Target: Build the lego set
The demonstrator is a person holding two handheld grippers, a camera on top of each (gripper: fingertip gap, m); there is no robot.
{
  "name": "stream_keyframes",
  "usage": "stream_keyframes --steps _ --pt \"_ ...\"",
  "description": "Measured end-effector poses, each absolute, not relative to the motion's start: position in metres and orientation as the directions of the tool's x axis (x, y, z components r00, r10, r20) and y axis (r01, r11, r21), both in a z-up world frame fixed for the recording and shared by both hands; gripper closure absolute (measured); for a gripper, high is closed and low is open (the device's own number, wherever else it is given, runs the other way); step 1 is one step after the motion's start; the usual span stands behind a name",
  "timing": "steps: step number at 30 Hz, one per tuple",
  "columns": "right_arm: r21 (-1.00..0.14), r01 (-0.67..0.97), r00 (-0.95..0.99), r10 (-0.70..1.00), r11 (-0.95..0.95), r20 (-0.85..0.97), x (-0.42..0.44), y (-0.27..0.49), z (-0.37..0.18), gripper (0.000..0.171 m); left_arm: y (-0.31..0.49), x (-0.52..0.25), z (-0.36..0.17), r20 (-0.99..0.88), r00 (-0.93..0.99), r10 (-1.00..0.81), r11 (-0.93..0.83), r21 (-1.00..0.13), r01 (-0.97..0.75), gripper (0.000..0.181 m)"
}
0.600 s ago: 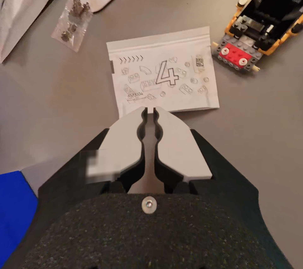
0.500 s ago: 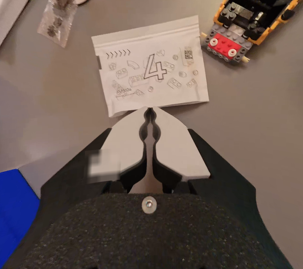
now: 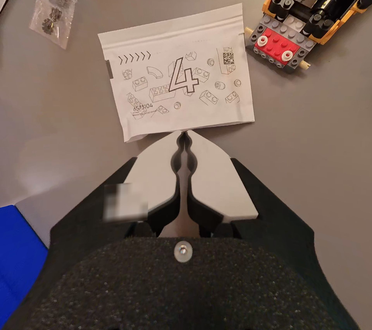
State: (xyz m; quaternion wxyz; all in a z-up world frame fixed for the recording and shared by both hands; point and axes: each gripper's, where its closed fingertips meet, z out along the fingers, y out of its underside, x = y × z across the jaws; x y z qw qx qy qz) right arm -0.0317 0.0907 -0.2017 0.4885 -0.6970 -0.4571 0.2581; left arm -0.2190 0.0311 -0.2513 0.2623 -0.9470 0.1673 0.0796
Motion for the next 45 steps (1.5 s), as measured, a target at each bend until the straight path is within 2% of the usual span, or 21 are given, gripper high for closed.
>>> stream_keyframes --steps 8,12,15,21,26,32,45 --pt "-0.915 0.388 0.449 0.889 -0.107 0.087 -0.032 0.090 -0.203 0.153 0.037 -0.219 -0.246 -0.247 0.936 -0.250 -0.787 -0.511 -0.345 0.181" --pt "-0.914 0.391 0.447 0.890 -0.108 0.086 -0.033 0.090 -0.204 0.153 0.064 -0.219 -0.214 -0.238 0.958 -0.160 -0.679 -0.678 -0.282 0.181" --pt "-0.914 0.392 0.445 0.891 -0.106 0.087 -0.033 0.089 -0.204 0.153 0.088 -0.217 -0.172 -0.188 0.977 -0.097 -0.524 -0.825 -0.211 0.181" --pt "-0.914 0.390 0.447 0.890 -0.108 0.085 -0.034 0.090 -0.205 0.153 0.125 -0.228 -0.089 -0.154 0.987 0.051 -0.251 -0.958 -0.136 0.181" --pt "-0.917 0.385 0.448 0.890 -0.104 0.088 -0.033 0.090 -0.204 0.153 0.160 -0.243 -0.056 -0.147 0.977 0.153 -0.151 -0.981 -0.124 0.181" --pt "-0.918 0.386 0.443 0.892 -0.095 0.094 -0.034 0.089 -0.203 0.154 0.190 -0.261 -0.056 -0.137 0.964 0.228 -0.151 -0.983 -0.104 0.181" --pt "-0.918 0.388 0.440 0.892 -0.087 0.101 -0.035 0.088 -0.204 0.154 0.197 -0.257 -0.067 -0.135 0.972 0.195 -0.182 -0.978 -0.099 0.181"
